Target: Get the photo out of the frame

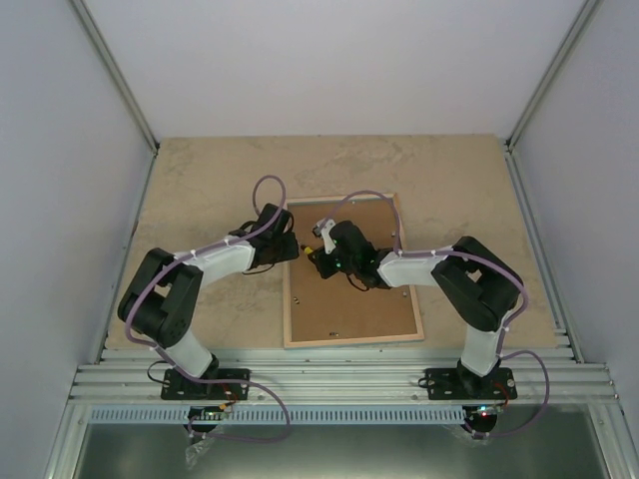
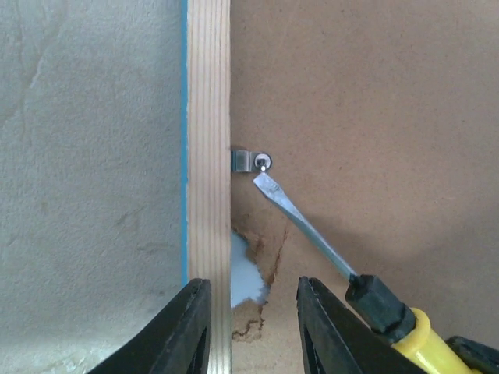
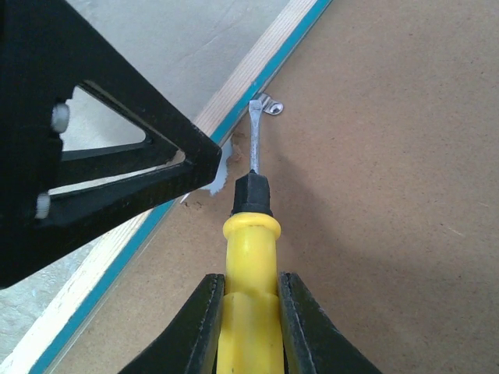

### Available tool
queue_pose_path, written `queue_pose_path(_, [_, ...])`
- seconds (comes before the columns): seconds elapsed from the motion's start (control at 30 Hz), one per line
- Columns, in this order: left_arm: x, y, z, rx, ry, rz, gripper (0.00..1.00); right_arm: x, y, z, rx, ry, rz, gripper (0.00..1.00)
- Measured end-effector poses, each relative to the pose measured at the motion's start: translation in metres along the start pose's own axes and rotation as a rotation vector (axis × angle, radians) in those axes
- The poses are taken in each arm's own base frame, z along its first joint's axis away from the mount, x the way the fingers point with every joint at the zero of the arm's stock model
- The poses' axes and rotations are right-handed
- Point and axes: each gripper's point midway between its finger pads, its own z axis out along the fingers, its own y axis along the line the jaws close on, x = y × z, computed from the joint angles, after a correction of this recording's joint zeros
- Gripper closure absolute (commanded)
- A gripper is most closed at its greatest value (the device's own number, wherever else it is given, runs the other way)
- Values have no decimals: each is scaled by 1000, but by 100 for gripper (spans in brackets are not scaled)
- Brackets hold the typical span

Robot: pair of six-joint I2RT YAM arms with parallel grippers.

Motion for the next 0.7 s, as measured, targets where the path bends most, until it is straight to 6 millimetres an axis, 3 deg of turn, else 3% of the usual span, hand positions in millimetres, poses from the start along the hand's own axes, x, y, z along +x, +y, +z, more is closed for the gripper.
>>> queue_pose_path(0.33, [-5,7,1,-44,-26,1,66,3,4,3,-27,4,13,100])
queue_pose_path(0.7, [5,21,1,-105,7,3,66,5,6,5,-41,10,25,100])
